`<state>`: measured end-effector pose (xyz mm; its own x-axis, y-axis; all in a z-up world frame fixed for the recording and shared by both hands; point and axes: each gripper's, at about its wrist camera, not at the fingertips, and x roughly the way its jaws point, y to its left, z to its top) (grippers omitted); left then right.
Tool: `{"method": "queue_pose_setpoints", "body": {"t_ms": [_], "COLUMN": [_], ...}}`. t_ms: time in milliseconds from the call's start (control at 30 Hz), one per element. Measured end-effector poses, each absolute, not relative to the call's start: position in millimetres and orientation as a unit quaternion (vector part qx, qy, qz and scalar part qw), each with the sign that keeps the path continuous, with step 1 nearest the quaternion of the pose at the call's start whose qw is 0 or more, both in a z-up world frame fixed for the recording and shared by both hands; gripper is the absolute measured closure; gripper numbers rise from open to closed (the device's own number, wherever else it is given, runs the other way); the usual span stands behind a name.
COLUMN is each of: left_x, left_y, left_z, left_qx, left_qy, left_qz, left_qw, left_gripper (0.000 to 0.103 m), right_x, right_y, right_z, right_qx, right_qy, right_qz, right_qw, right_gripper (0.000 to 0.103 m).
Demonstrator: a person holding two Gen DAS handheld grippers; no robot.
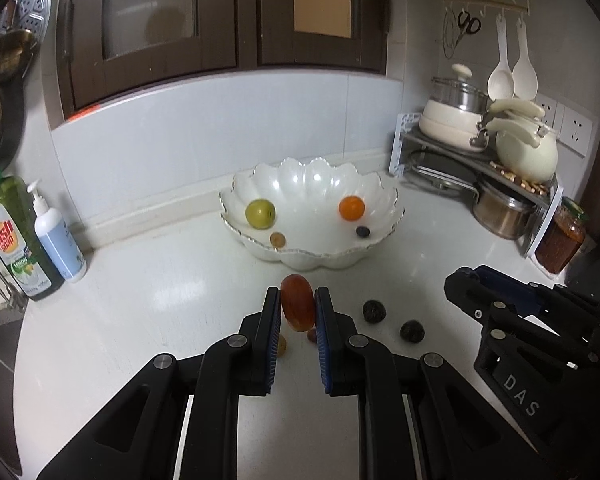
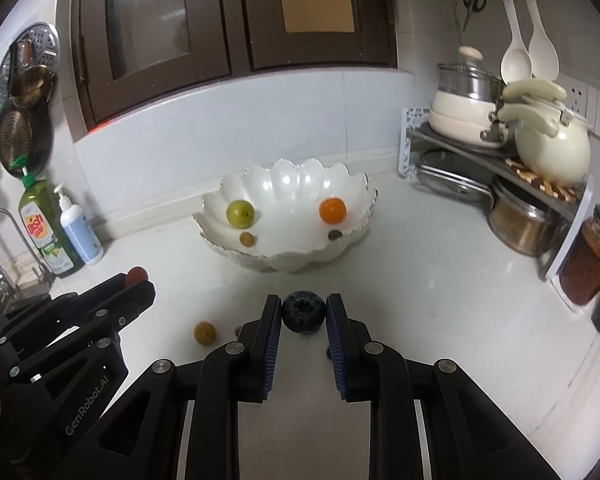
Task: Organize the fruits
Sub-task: 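Carry the red date with the left gripper while the right gripper carries the blueberry over the bowl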
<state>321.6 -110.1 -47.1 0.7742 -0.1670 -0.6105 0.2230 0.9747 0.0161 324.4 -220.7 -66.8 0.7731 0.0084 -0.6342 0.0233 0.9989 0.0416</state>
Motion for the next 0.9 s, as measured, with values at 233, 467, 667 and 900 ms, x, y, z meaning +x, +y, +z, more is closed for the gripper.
{"method": "queue_pose_setpoints", "body": {"t_ms": [233,467,667,900], "left_x": [323.3,330.8,342.4,359.2], "left_y": [-111.1,-110.6,-108.6,-107.9], "left_z": [-31.9,-19.0,-8.9,-2.4], "left_qx": [0.05,0.047,0.044,0.048], "left_qy": [0.296,0.284,0.278,0.278], "left_qz": [-0.102,-0.113,-0.11,-0.112], "left_qw": [0.948,0.951,0.953,0.953], "left_gripper": [0.085,0.085,0.085,0.085], "right_x": [327.9,336.0,348.4,366.8], "right_y": [-216.8,-216.5,-214.8,-214.7], "right_z": [-50.5,-37.4,-29.6,-28.0], "right_qx": [0.018,0.019,0.017,0.02], "right_qy": [0.315,0.297,0.293,0.3], "right_qz": [0.0,0.002,0.001,0.006], "right_qw": [0.949,0.955,0.956,0.954], "right_gripper": [0.079,0.079,0.079,0.079]}}
